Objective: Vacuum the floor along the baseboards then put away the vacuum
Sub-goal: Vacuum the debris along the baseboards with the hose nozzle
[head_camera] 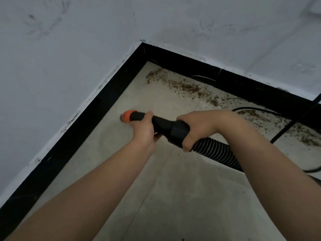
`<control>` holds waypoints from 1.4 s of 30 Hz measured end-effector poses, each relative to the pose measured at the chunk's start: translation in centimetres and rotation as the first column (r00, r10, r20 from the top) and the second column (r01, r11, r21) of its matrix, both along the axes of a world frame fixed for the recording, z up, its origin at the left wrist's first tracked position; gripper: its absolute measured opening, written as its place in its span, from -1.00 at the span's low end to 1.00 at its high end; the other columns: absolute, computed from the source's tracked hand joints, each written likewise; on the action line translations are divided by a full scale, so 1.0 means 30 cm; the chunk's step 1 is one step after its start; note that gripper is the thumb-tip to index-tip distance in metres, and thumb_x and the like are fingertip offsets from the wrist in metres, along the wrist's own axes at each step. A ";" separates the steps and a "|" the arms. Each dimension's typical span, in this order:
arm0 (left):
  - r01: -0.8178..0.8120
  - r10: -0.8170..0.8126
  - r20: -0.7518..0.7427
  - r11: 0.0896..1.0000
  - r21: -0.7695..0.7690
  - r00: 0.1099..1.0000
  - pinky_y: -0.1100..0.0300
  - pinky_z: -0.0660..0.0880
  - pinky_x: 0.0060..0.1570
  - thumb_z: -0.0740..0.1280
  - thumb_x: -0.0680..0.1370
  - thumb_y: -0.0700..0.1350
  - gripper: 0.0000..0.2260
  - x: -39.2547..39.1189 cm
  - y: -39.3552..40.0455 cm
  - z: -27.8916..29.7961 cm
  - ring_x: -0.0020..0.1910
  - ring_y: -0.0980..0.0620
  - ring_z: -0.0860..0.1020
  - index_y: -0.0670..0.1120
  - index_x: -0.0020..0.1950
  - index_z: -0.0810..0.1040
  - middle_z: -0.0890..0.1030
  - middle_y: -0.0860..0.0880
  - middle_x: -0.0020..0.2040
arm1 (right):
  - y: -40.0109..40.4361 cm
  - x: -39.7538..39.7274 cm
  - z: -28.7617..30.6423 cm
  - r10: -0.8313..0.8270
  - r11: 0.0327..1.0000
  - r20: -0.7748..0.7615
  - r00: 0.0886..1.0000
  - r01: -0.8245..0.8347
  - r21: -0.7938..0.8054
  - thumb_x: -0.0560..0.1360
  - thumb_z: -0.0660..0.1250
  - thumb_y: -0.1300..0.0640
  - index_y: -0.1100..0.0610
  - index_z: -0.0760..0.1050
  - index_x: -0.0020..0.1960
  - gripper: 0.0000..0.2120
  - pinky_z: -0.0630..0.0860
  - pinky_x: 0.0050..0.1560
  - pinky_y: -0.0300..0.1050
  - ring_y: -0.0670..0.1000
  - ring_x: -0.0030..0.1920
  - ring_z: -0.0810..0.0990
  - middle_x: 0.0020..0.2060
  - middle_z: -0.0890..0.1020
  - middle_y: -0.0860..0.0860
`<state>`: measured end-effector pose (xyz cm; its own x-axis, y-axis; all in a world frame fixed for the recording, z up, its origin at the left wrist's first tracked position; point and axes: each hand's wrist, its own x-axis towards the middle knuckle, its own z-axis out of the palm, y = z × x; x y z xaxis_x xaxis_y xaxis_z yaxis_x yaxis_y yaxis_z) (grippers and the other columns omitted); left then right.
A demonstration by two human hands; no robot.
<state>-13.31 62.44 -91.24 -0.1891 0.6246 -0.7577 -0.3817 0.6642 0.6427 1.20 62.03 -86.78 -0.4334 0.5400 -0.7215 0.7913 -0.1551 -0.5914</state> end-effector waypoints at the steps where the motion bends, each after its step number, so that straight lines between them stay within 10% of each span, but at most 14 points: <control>1: 0.033 -0.033 0.011 0.999 0.015 0.999 0.09 0.49 -0.27 0.24 0.58 -0.10 -0.55 -0.003 0.031 0.004 0.01 -0.10 0.52 -0.12 0.44 0.21 0.47 -0.19 0.26 | 0.005 -0.007 -0.003 -0.023 0.999 0.009 1.000 0.023 0.033 0.32 0.50 0.08 0.00 0.35 -0.06 -0.65 0.53 -0.23 -0.12 -0.05 -0.18 0.56 -0.14 0.50 -0.04; 11: 0.180 -0.162 -0.097 0.961 0.212 0.982 -0.09 0.44 0.22 0.14 0.63 -0.16 -0.58 0.081 0.114 -0.063 0.26 -0.26 0.44 -0.10 0.49 0.19 0.41 -0.21 0.32 | -0.058 -0.002 -0.132 -0.245 0.935 -0.039 0.969 0.247 0.256 0.36 0.46 0.00 0.09 0.20 0.07 -0.50 0.42 -0.33 -0.21 -0.09 -0.23 0.47 -0.18 0.41 -0.06; 18: 0.162 -0.117 -0.232 0.970 0.183 0.966 0.00 0.53 0.03 0.06 0.65 -0.11 -0.63 0.124 0.175 -0.086 -0.21 -0.05 0.51 -0.03 0.47 0.21 0.47 -0.19 0.20 | -0.050 -0.052 -0.167 -0.302 0.880 0.019 0.953 0.271 0.390 0.34 0.44 0.00 0.07 0.15 0.00 -0.51 0.30 -0.44 -0.20 -0.04 -0.29 0.41 -0.27 0.32 -0.07; 23: 0.284 -0.212 -0.363 0.946 0.158 0.908 -0.11 0.41 0.25 0.05 0.64 0.00 -0.58 0.081 0.231 -0.132 0.22 -0.21 0.46 -0.05 0.50 0.16 0.41 -0.20 0.33 | -0.009 -0.089 -0.175 -0.330 0.875 0.016 0.944 0.300 0.380 0.34 0.45 0.00 0.07 0.13 0.01 -0.49 0.30 -0.43 -0.20 0.02 -0.22 0.42 -0.24 0.33 -0.05; 42: 0.359 -0.356 -0.043 0.920 0.160 0.933 -0.15 0.41 0.22 0.06 0.65 -0.08 -0.58 0.042 0.358 -0.138 0.30 -0.26 0.40 0.00 0.51 0.11 0.34 -0.20 0.39 | 0.045 -0.134 -0.190 -0.441 0.827 0.006 0.898 0.404 0.391 0.34 0.45 0.02 0.08 0.17 0.04 -0.51 0.38 -0.40 -0.19 -0.05 -0.27 0.44 -0.20 0.39 -0.05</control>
